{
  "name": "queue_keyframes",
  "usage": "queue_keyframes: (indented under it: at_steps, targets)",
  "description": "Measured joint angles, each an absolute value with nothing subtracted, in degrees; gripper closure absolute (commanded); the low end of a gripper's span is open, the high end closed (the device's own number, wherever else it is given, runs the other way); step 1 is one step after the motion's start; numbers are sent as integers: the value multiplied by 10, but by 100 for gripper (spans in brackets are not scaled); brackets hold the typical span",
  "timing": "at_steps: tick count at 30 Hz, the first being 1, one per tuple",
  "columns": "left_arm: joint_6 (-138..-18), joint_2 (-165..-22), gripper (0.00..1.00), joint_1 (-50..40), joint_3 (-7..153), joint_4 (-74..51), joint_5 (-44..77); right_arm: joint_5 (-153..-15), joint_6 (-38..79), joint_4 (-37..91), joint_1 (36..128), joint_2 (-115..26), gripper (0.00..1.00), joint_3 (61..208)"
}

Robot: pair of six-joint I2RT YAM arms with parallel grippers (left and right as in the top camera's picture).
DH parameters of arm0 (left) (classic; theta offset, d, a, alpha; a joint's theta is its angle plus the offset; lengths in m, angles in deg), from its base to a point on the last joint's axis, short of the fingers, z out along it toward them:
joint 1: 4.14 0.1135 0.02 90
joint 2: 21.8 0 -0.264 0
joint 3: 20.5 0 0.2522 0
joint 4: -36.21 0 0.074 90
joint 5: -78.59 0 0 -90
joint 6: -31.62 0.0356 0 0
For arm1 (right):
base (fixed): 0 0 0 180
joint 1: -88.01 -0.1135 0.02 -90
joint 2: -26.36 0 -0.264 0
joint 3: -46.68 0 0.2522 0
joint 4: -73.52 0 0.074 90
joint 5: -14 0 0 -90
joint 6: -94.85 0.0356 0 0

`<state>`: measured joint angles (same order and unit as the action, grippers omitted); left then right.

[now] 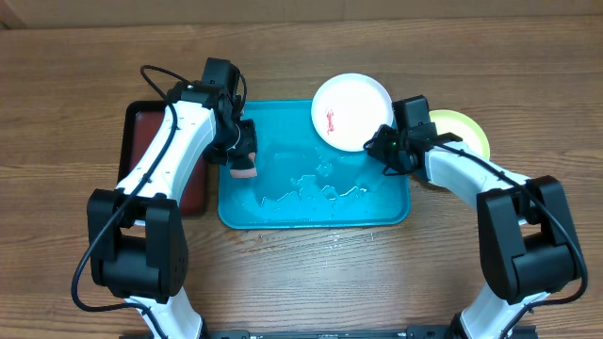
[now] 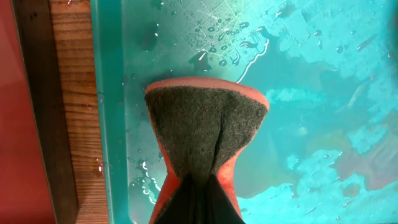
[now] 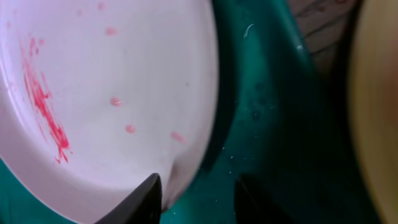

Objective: Clean dirty plates on tray and stack at the side
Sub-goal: 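Grip the white plate's rim with the right gripper and pull it left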

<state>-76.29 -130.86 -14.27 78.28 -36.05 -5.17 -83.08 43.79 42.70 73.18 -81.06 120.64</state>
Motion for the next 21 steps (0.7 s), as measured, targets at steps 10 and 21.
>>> queue_keyframes:
  at_steps: [10,21]
  targets:
    - [-763,-1309,96,-143,783,-360,-51,-851,442,389,697,-811,94,1206]
    - [-763,-1309,96,-143,783,-361,-51,-931,431,325,648,-802,55,1212]
